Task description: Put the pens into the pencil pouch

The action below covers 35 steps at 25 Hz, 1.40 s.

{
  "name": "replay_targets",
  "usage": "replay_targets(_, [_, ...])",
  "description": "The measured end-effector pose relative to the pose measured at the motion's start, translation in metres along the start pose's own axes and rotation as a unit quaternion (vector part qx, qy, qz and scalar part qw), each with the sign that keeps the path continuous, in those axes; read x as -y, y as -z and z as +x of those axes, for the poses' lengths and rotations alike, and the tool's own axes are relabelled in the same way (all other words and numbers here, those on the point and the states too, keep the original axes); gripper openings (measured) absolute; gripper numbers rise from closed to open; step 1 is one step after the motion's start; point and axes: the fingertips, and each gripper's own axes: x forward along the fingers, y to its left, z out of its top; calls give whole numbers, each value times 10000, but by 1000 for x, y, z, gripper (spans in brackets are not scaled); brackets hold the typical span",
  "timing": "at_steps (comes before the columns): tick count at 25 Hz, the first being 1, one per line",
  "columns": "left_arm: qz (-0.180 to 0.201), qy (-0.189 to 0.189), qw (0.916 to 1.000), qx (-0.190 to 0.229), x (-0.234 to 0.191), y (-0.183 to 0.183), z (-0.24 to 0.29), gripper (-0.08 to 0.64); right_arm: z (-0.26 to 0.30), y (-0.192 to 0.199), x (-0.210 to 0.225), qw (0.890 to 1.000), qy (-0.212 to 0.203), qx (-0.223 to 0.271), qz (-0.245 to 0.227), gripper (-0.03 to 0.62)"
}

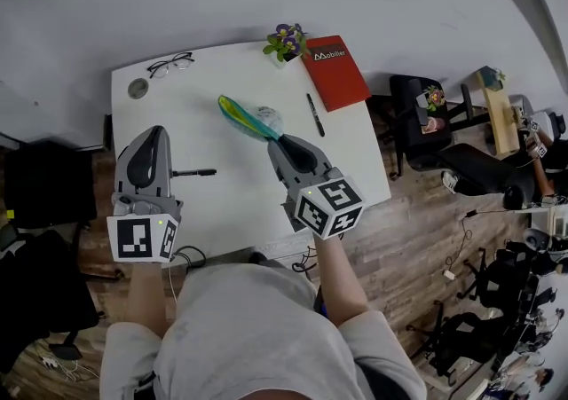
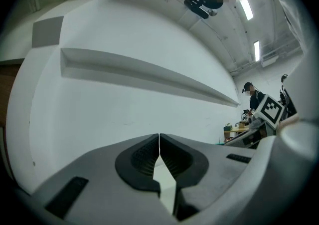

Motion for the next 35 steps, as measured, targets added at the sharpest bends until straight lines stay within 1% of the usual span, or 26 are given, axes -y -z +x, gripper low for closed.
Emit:
replay_targets(2, [92, 8, 9999, -100, -3, 6, -11, 28, -6, -1, -3, 10000, -49, 38, -18, 66])
replay_targets(3, [101, 82, 9998, -174, -3, 10, -15, 28, -9, -2, -5, 10000, -71, 52, -28, 66])
replay_targets(6, [91, 462, 9973, -560, 3, 32, -24, 28, -17, -2, -9, 9999, -124, 91, -57, 67])
replay_targets(8, [175, 770, 9928, -898, 12, 53, -28, 28, -22, -1, -11, 9998, -159, 121, -54, 66])
replay_targets(9, [231, 947, 9894, -1079, 17, 64, -29, 28, -25, -1, -12, 9997, -175, 140, -44, 66])
replay_targets(11, [334, 1319, 9798, -1462, 29, 86, -30, 28, -31, -2, -14, 9996, -207, 186, -3, 66])
replay_targets(13, [488, 1682, 9670, -1851, 40, 109, -31, 29, -38, -3, -15, 9994, -236, 228, 69, 66])
replay_targets(14, [607, 1874, 9590, -2038, 45, 120, -31, 29, -41, -3, -15, 9993, -246, 243, 107, 66])
replay_targets(16, [915, 2280, 9394, -2390, 56, 142, -31, 29, -46, -1, -15, 9992, -250, 252, 169, 66])
replay_targets(18, [1230, 2654, 9170, -2713, 66, 162, -30, 40, -50, 1, -14, 9993, -224, 237, 204, 66])
replay_targets(19, [1375, 2833, 9053, -2852, 71, 172, -29, 84, -51, 2, -14, 9993, -202, 226, 212, 66])
replay_targets(20, [1524, 3011, 8929, -2981, 75, 181, -29, 99, -52, 3, -13, 9994, -179, 216, 219, 66])
replay_targets(21, [1687, 3187, 8795, -3105, 79, 189, -29, 100, -53, 4, -13, 9994, -156, 207, 226, 67])
replay_targets(23, [2040, 3530, 8496, -3347, 87, 205, -29, 101, -53, 6, -13, 9995, -112, 191, 240, 66])
replay_targets(25, [2333, 3861, 8170, -3591, 92, 221, -29, 104, -53, 7, -11, 9995, -59, 172, 243, 67])
replay_targets(27, [2517, 4159, 7857, -3827, 96, 236, -28, 113, -52, 8, -9, 9996, 2, 160, 245, 67])
replay_targets(29, [2647, 4393, 7583, -4025, 98, 249, -27, 118, -51, 8, -7, 9995, 66, 162, 257, 67])
replay_targets(31, [2765, 4561, 7362, -4166, 99, 259, -25, 118, -51, 8, -4, 9994, 137, 170, 277, 67])
replay_targets(35, [2912, 4819, 6969, -4442, 101, 277, -20, 118, -50, 7, 4, 9989, 285, 171, 341, 67])
